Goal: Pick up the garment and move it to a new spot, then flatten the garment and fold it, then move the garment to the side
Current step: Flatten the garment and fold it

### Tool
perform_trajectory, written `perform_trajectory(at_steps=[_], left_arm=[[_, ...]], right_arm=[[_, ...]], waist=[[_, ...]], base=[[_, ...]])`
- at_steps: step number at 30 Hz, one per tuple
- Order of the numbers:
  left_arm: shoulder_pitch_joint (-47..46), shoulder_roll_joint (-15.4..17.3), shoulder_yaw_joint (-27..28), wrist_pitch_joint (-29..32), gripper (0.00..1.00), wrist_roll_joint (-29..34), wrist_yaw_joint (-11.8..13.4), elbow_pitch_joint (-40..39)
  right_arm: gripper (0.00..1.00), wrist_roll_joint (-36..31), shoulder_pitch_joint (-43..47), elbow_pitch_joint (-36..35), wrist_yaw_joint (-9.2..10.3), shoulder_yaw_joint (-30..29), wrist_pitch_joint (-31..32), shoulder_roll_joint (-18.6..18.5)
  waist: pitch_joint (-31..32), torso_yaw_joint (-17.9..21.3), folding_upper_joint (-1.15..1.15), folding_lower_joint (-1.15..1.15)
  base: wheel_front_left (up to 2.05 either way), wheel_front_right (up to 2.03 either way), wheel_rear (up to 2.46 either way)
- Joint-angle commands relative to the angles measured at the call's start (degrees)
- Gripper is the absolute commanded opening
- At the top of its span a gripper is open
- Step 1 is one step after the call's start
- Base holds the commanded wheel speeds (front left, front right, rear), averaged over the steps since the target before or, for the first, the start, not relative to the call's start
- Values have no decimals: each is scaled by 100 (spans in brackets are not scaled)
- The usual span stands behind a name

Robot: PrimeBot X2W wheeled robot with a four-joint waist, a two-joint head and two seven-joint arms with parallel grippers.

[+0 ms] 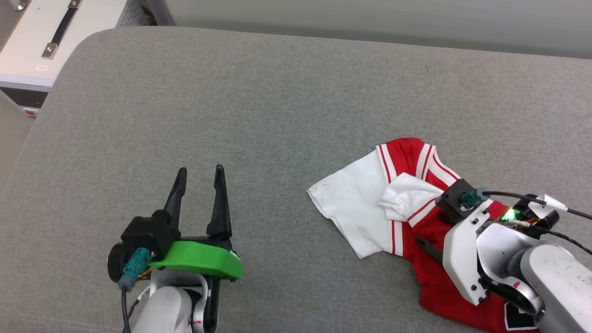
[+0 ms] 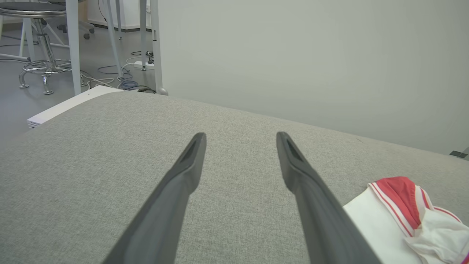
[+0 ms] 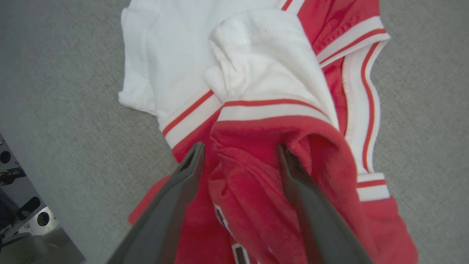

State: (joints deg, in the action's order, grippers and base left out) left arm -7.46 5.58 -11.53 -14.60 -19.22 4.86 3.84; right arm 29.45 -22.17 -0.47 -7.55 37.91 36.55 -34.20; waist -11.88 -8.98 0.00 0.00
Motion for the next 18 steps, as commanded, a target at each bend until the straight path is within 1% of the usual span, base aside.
perform_trajectory(at_steps=[1,5,9,11,13,16,17,18], left_arm=[[-105,-28,5,-29,100,-19,-6,32],[-118,-45,32,-35,100,-1,-12,71],[-119,-39,67,-37,100,27,-24,80],[-104,-31,93,-38,100,42,-19,75],[-86,-26,115,-39,100,52,-12,71],[-52,-17,131,-39,100,61,-20,58],[-45,-13,132,-39,100,64,-22,57],[-27,-5,135,-39,100,66,-23,57]], right_arm=[[0,1,-103,48,6,0,-69,6],[0,31,-182,157,6,-118,-292,58],[0,58,-229,257,6,-481,-551,149],[0,79,-216,339,6,-797,-675,223],[0,103,-161,466,6,-1231,-803,304],[0,111,58,767,6,-2065,-969,458],[0,112,122,840,6,-2242,-997,495],[0,140,268,993,6,-2586,-1041,586]], waist=[[-20,7,0,0],[16,55,0,0],[62,126,0,0],[93,172,0,0],[121,219,0,0],[165,294,0,0],[175,308,0,0],[194,339,0,0]], base=[[0,0,0],[0,0,0],[0,0,0],[0,0,0],[0,0,0],[0,0,0],[0,0,0],[0,0,0]])
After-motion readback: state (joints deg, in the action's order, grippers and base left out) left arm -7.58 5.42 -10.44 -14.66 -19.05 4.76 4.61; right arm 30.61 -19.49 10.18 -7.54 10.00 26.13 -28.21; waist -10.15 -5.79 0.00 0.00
